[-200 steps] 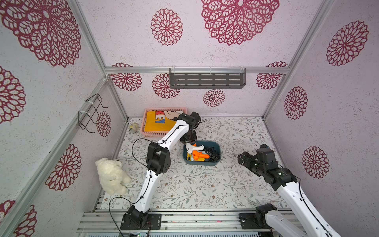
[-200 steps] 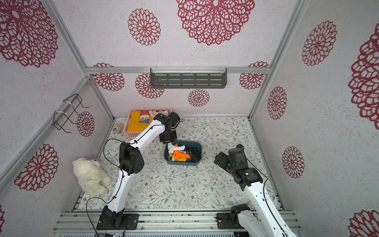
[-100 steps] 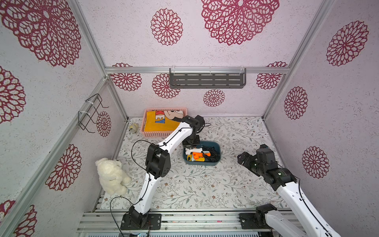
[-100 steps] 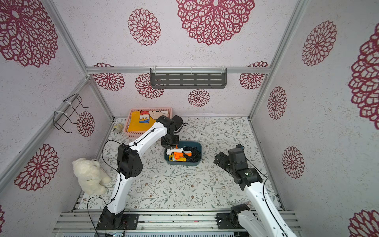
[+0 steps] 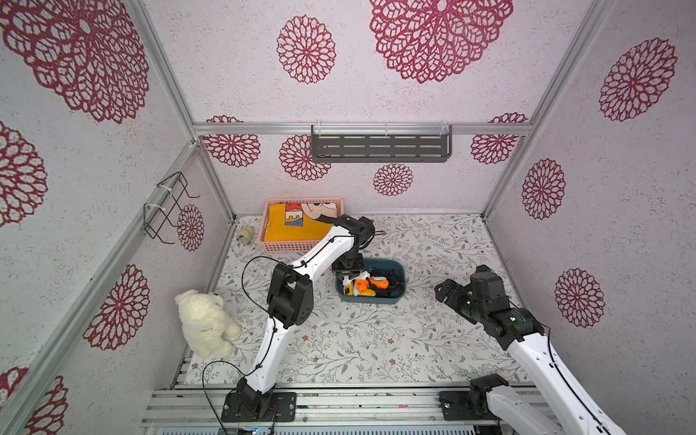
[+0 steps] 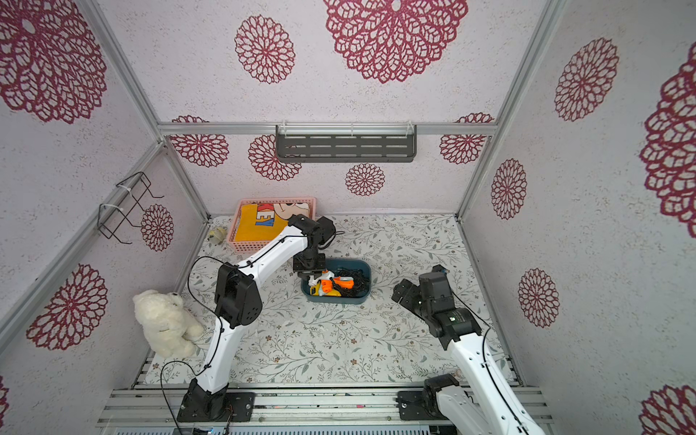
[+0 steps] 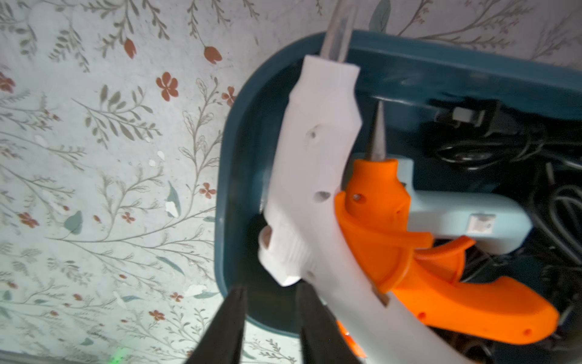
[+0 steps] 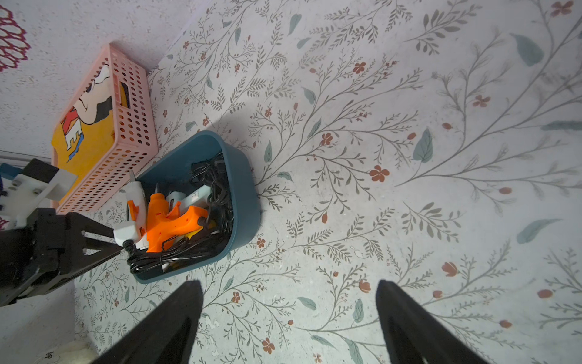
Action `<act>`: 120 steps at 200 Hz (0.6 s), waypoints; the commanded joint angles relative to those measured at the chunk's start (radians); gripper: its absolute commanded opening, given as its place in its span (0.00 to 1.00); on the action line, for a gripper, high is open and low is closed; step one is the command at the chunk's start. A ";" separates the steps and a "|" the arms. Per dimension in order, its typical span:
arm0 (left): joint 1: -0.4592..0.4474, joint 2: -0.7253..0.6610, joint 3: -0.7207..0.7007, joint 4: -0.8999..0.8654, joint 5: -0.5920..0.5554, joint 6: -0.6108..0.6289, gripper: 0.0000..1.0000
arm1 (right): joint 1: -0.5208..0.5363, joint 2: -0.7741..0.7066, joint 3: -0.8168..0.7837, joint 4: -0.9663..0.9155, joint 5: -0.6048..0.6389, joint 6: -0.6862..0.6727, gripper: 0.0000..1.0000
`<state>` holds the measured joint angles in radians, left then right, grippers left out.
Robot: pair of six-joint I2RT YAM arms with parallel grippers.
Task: Put the hot melt glue gun into the storage box
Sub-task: Adjust the hot melt adhesive gun in the storage box.
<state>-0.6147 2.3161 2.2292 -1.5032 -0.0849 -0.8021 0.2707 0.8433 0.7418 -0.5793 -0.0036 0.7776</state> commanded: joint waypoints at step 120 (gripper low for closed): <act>-0.077 -0.047 0.050 0.076 0.079 -0.044 0.38 | -0.006 0.010 0.000 0.021 -0.012 -0.006 0.93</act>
<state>-0.6750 2.2398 2.3226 -1.4807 -0.0475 -0.8314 0.2707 0.8581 0.7418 -0.5724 -0.0055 0.7780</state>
